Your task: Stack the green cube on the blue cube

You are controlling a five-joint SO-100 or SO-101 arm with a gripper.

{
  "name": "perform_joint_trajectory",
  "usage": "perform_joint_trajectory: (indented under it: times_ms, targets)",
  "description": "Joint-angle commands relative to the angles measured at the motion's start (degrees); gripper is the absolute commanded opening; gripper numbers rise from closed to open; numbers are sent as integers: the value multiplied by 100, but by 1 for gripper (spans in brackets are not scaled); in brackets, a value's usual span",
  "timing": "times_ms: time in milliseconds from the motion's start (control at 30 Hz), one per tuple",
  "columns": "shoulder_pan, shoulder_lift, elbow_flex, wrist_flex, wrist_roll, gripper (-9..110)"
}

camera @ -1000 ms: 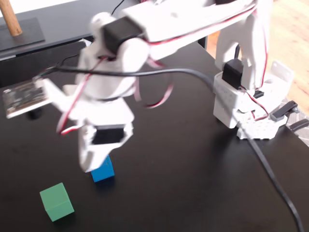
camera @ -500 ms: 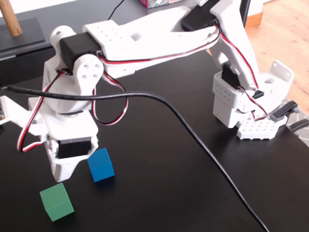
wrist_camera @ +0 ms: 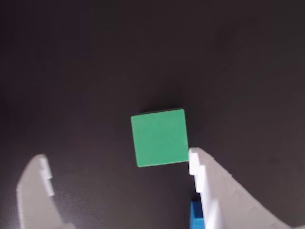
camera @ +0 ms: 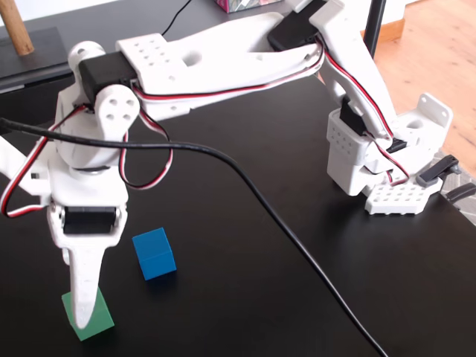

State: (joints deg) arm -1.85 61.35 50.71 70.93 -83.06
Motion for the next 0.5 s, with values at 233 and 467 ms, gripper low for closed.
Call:
perform_joint_trajectory:
  times_ms: [233, 467]
  targets:
    - [281, 105, 123, -729, -62, 59]
    - [352, 26, 958, -1292, -141, 56]
